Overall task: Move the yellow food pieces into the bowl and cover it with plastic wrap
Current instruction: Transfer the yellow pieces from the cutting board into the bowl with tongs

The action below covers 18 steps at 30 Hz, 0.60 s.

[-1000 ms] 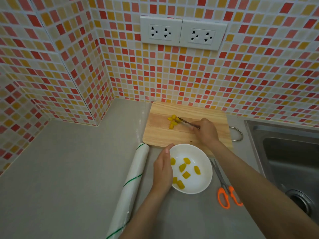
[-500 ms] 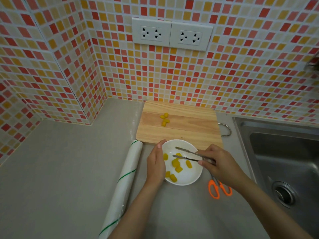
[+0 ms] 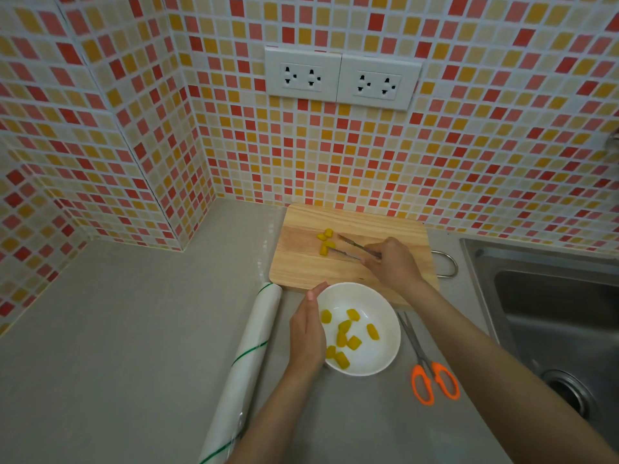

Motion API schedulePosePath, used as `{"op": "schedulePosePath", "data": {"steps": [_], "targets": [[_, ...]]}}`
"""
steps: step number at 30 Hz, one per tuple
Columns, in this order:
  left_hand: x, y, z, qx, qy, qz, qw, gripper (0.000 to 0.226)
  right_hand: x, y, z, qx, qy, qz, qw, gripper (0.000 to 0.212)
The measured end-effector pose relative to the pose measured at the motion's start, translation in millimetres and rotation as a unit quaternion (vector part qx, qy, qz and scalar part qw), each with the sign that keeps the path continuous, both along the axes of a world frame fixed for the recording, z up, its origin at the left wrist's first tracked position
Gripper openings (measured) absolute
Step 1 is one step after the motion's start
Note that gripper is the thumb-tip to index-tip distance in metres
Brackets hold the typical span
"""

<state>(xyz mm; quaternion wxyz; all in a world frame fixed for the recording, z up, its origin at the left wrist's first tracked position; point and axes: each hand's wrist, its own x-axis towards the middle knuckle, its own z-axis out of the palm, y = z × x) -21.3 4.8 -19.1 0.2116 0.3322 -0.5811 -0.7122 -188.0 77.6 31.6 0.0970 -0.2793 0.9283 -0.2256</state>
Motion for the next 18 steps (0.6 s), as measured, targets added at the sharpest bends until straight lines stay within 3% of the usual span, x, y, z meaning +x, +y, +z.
{"op": "schedulePosePath", "data": {"steps": [6,18], "targets": [[-0.4,-1.6,-4.2,-0.002,0.004,-0.002,1.000,0.040,-8.5,-30.7,-15.5,-0.026,-0.048,-0.014,0.998,0.018],[-0.6,1.3,-5.7,-0.013,0.006,-0.001,1.000,0.038,-19.5,-11.0,-27.1,-0.067,-0.090,-0.030,0.993,0.021]]}}
